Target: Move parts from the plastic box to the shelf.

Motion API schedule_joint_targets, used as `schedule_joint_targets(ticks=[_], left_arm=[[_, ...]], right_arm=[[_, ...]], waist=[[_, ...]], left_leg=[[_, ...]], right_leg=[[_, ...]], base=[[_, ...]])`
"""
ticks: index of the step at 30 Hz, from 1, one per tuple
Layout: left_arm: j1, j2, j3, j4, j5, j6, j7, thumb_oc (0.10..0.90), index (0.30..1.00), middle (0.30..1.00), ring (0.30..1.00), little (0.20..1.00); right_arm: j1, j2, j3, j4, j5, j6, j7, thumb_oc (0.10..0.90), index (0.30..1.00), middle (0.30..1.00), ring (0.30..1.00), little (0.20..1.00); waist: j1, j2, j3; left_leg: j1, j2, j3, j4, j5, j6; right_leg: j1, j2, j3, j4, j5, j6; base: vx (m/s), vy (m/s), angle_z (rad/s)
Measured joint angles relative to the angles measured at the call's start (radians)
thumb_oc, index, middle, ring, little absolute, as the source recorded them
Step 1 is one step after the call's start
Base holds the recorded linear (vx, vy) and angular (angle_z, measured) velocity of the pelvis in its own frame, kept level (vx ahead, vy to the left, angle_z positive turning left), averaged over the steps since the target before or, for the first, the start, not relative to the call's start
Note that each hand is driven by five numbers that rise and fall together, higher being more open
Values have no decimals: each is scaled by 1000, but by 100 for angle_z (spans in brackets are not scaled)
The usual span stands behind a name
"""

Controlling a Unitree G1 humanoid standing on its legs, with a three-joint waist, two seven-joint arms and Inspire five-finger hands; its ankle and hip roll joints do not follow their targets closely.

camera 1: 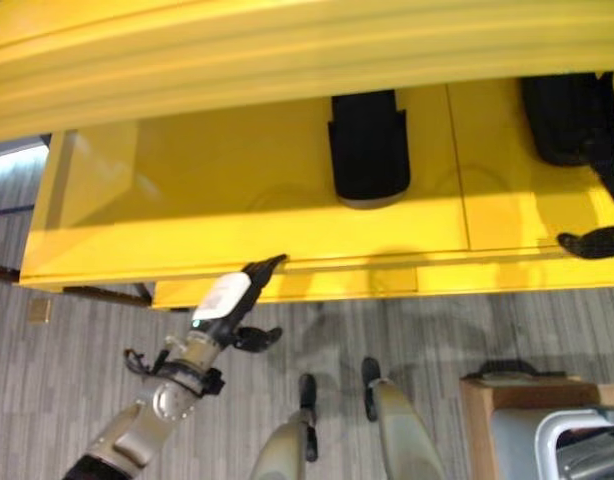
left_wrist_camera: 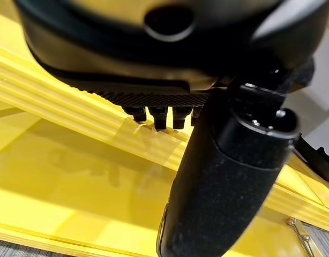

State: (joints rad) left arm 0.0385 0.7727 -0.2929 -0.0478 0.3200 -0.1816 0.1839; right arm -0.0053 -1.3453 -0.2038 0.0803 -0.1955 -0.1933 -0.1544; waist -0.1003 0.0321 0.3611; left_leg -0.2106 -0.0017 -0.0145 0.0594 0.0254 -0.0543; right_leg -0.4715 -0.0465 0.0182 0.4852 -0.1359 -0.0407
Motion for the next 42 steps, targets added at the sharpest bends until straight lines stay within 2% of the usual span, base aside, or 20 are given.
schedule_joint_targets(ticks=[3, 6, 13, 18, 19, 22, 23, 24, 26, 28, 32, 35, 36, 40, 42], left_arm=[[3, 5, 3, 0, 0, 0, 1, 900, 1000, 1000, 1000, 1000], [14, 7, 9, -5, 1, 0, 4, 900, 1000, 1000, 1000, 1000], [14, 8, 9, -6, 1, 1, 4, 900, 1000, 1000, 1000, 1000], [15, 5, 9, -10, 1, 2, 4, 900, 1000, 1000, 1000, 1000], [21, 6, 11, -19, 0, 7, 2, 900, 1000, 1000, 1000, 1000], [22, 6, 11, -19, 0, 8, -2, 900, 1000, 1000, 1000, 1000], [25, 6, 14, -19, 0, 10, -6, 900, 1000, 1000, 1000, 1000], [31, 7, 17, -19, 0, 10, -7, 900, 1000, 1000, 1000, 1000], [57, 8, 30, -24, 0, 9, -22, 900, 1000, 1000, 1000, 1000], [65, 7, 32, -24, 0, 13, -23, 900, 1000, 1000, 1000, 1000], [146, -39, 120, -21, -1, 22, -36, 900, 1000, 1000, 1000, 1000], [178, -65, 168, -9, -2, 33, -37, 900, 1000, 1000, 1000, 1000], [186, -72, 171, -5, -2, 33, -37, 900, 1000, 1000, 1000, 1000], [212, -139, 177, 2, -3, 32, -37, 900, 1000, 1000, 1000, 1000], [229, -146, 178, 2, -3, 32, -37, 900, 1000, 1000, 1000, 1000]], right_arm=[[43, -54, -35, -19, -2, -8, -3, 900, 1000, 1000, 1000, 1000], [116, -62, -98, -51, -21, -26, -6, 900, 1000, 1000, 1000, 1000], [203, -60, -161, -89, -37, -32, -10, 900, 1000, 1000, 1000, 1000], [234, -8, -208, -130, -37, -34, -29, 900, 1000, 1000, 1000, 1000], [236, 64, -222, -167, -36, -33, -35, 900, 1000, 1000, 1000, 1000], [258, 114, -224, -177, -35, -36, -36, 900, 1000, 1000, 1000, 1000], [283, 178, -235, -199, -26, -38, -36, 900, 1000, 1000, 1000, 1000], [290, 202, -236, -204, -25, -40, -36, 900, 1000, 1000, 1000, 1000], [295, 322, -239, -214, 18, -42, -38, 900, 1000, 1000, 1000, 1000], [302, 354, -240, -213, 40, -42, -38, 900, 1000, 1000, 1000, 1000], [294, 575, -237, -248, 129, -42, -37, 900, 1000, 1000, 1000, 1000], [334, 622, -227, -253, 192, -40, -28, 900, 1000, 1000, 1000, 1000], [347, 629, -221, -253, 208, -40, -23, 900, 1000, 1000, 1000, 1000], [363, 750, -172, -257, 289, -41, -9, 900, 1000, 1000, 1000, 1000], [383, 760, -136, -258, 321, -41, 22, 900, 1000, 1000, 1000, 1000]], waist=[[-3, -1, 0], [-6, -2, 0], [-7, -4, -2], [-8, -10, -6], [-8, -23, -22], [-8, -42, -44], [-8, -56, -58], [-9, -62, -64], [-14, -70, -85], [-23, -70, -86], [-37, -75, -107], [-59, -65, -132], [-59, -63, -142], [-64, -61, -168], [-63, -58, -173]], left_leg=[[0, 0, 6, 0, -4, 6], [0, -2, 9, 0, -6, 8], [-1, -1, 8, 0, -3, 3], [-6, 2, 8, 0, -3, 2], [-17, 7, 8, 0, -4, 1], [-22, 8, 9, -1, -4, 1], [-20, 11, 9, -7, -1, -3], [-18, 14, 12, -12, 0, -1], [-11, 29, 16, -17, 1, 6], [9, 35, 20, -26, 2, 9], [65, 54, 37, -58, 1, 10], [76, 57, 40, -70, 1, 10], [77, 58, 41, -76, 2, 9], [112, 61, 51, -100, 2, 8], [124, 61, 67, -109, 2, 8]], right_leg=[[-3, 0, 4, 2, -2, 2], [-7, 0, 8, 7, -6, 2], [-9, 0, 7, 12, -5, -2], [-9, -1, 4, 2, 0, -5], [-10, 2, 1, -21, 14, -6], [-7, 3, 1, -39, 21, -2], [6, 8, 1, -66, 34, 3], [13, 13, 2, -85, 44, 7], [59, 30, 4, -180, 91, 16], [101, 35, 3, -236, 121, 21], [200, 53, 10, -371, 179, 22], [242, 57, 18, -453, 219, 25], [247, 57, 19, -470, 227, 24], [299, 60, 29, -537, 254, 25], [315, 61, 47, -569, 269, 31]], base=[[25, -4, -3], [21, -9, -3], [-2, -6, 0], [-35, -5, 0], [-31, -1, -3], [0, 0, 0], [2, 6, -7], [15, 2, -11], [27, 3, -18], [43, -2, -12], [37, 19, -15], [44, 42, -9], [47, 48, -2], [35, 49, -8], [38, 74, -21]])
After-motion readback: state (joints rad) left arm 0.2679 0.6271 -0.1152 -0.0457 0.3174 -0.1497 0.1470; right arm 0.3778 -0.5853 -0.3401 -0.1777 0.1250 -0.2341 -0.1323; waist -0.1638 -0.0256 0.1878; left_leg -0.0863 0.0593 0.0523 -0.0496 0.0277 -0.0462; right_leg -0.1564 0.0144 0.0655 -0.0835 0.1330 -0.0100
